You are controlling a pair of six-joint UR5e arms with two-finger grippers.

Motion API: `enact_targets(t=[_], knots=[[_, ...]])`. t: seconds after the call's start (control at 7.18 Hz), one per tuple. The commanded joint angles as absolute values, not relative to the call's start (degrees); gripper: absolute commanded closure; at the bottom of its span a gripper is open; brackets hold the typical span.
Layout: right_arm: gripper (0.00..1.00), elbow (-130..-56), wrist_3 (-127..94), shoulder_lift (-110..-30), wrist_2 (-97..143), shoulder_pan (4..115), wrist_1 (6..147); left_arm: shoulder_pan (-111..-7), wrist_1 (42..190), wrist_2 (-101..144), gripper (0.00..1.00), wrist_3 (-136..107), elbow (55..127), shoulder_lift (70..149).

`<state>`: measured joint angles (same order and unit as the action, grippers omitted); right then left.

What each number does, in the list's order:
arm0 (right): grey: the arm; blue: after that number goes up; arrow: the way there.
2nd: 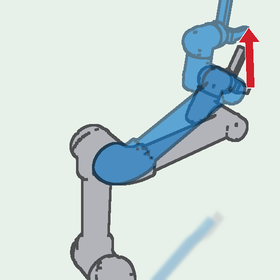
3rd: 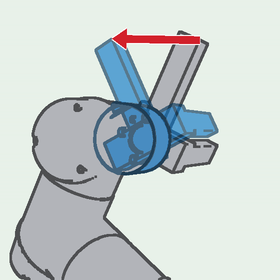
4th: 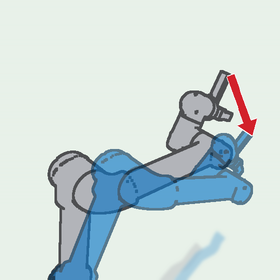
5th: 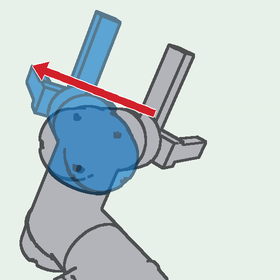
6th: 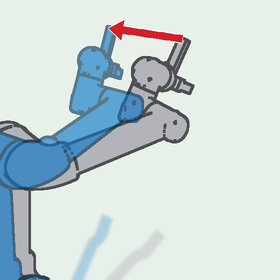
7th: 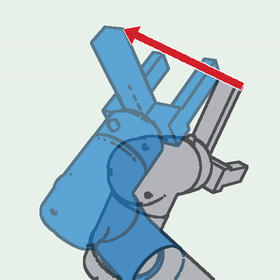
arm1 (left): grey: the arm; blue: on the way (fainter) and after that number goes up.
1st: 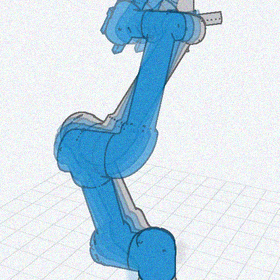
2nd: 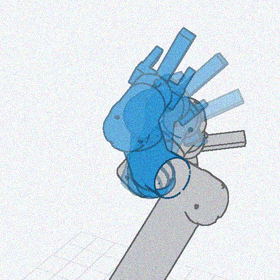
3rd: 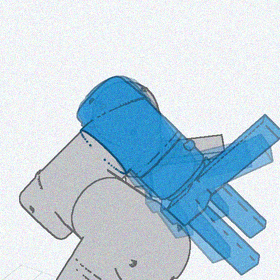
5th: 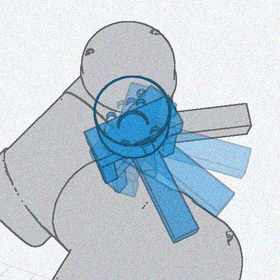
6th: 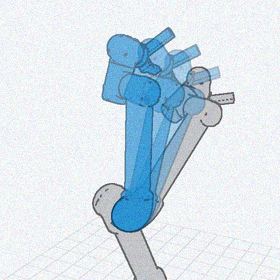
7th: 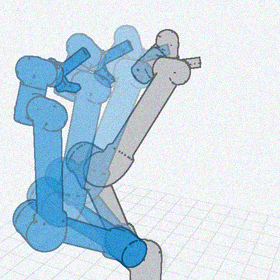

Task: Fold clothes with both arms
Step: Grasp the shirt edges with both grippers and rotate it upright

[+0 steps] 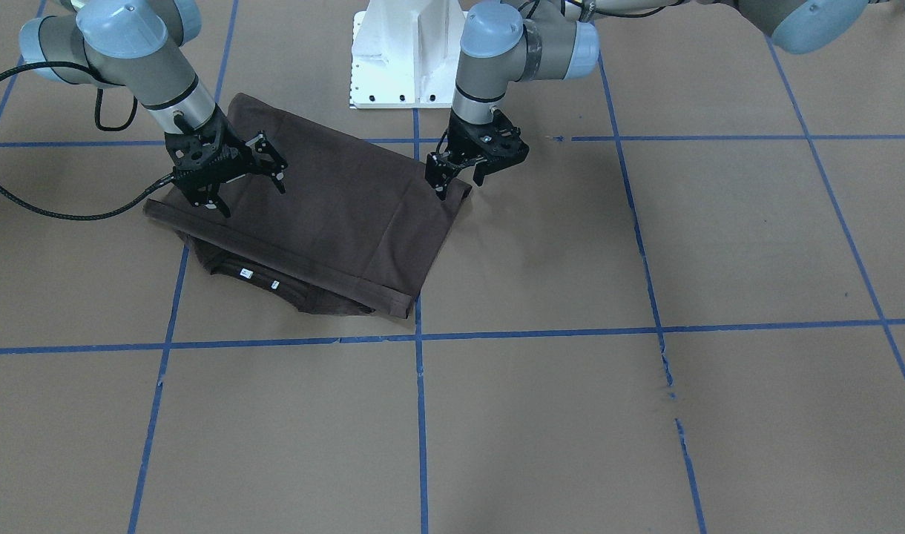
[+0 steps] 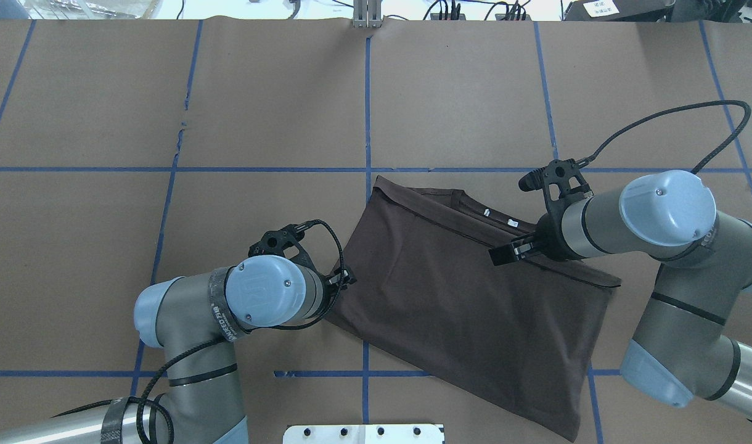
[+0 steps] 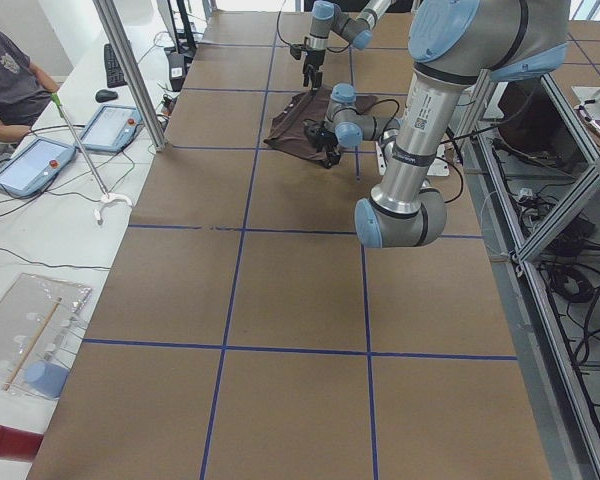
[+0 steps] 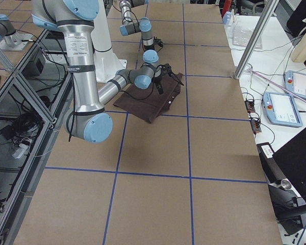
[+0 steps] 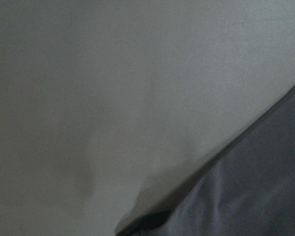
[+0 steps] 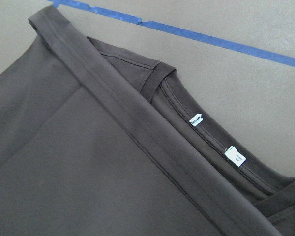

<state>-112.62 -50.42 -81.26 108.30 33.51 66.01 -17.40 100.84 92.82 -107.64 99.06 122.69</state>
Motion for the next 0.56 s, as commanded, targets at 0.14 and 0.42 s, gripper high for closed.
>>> enact_targets(t=[0.14,0.42], knots=[[0.0,-112.6,-50.4,-81.2,109.0,34.4,66.1,-17.1,100.6,92.3,1.0,-108.1,99.0,122.8],[0.0,-112.5,-50.4,-81.2,110.6,35.7,66.1,-17.1,100.5,92.7,1.0,-107.6,99.7,122.9]])
